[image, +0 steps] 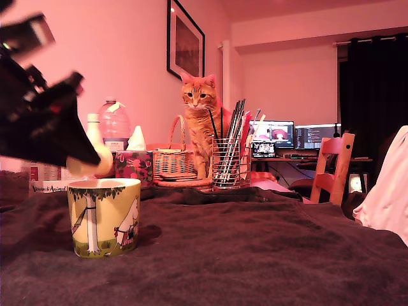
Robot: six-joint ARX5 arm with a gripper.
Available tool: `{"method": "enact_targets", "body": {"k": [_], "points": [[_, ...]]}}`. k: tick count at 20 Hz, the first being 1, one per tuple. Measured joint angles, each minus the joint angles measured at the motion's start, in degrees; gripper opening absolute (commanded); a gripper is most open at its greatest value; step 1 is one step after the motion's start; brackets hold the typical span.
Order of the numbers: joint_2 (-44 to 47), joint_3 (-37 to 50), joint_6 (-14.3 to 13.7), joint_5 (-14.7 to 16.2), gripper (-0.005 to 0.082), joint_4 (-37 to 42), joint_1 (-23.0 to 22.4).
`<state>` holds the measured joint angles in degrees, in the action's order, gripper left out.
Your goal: Pick up the coffee capsules on the table and drop them inside the coffee cup
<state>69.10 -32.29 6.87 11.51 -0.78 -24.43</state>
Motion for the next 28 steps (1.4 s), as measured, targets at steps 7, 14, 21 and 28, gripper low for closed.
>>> {"method": "enact_targets", "body": {"k": [7, 14, 21, 28], "points": [[3.19, -3.17, -0.46, -0.02, 0.0189, -2.69, 0.00], [3.39, -3.19, -0.46, 0.00, 0.0309, -3.21, 0.00], [3.39, -3.19, -0.46, 0.00, 0.0225, -2.97, 0.00], [3.39, -3.82, -0.44, 0.44, -0.0024, -2.51, 0.00]]}}
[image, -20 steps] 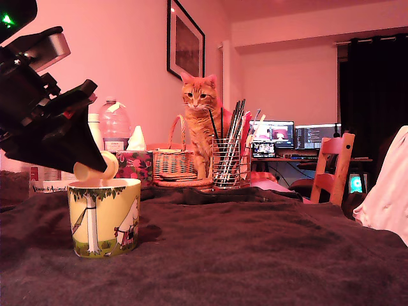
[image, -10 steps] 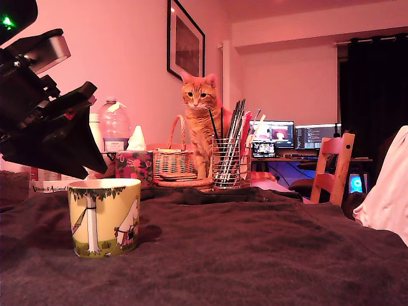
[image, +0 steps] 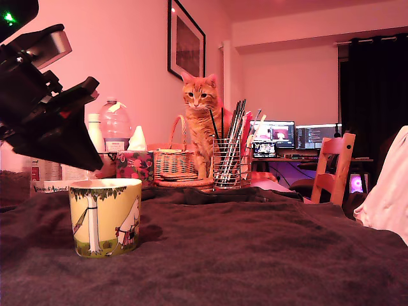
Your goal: Pick up the coffee capsules on the table and drop them inside the coffee cup
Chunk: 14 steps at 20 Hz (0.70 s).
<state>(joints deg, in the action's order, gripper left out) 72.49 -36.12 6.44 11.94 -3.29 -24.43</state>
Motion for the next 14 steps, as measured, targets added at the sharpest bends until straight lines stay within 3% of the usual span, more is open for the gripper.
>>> {"method": "enact_targets", "body": {"k": [5, 14], "points": [[-3.10, 0.00, -0.02, 0.04, -0.0024, -0.57, 0.26], [-15.69, -0.09, 0.70, 0.00, -0.0024, -11.30, 6.75]]}}
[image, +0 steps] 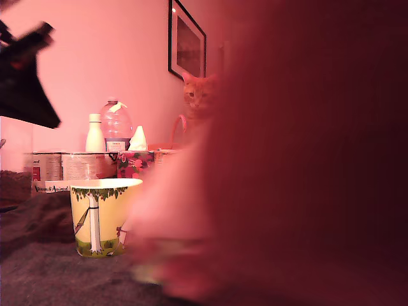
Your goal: Pick up the coffee capsules on the table and drop them inside the coffee cup
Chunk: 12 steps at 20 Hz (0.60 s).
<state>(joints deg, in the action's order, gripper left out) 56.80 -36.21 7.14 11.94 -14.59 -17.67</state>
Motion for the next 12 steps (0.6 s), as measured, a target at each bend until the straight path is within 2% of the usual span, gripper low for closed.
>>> {"method": "enact_targets", "body": {"k": [12], "points": [[-9.75, -0.02, 0.15, -0.44, -0.0024, -5.77, 0.59]]}}
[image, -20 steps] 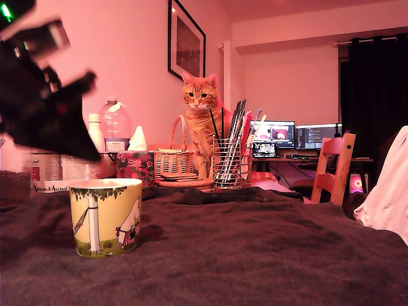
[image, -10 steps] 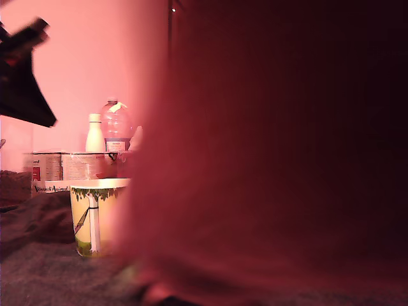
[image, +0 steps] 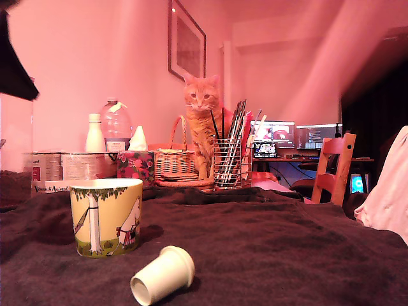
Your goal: Pick up the coffee capsules on the table and drop them inside the coffee cup
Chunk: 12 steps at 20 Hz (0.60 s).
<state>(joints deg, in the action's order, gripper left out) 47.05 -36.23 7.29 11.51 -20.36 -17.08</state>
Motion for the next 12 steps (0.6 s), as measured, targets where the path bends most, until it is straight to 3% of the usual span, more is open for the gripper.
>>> {"method": "enact_targets", "body": {"k": [12], "points": [[-9.57, 0.02, 0.00, 2.99, -0.0024, -4.55, -1.75]]}}
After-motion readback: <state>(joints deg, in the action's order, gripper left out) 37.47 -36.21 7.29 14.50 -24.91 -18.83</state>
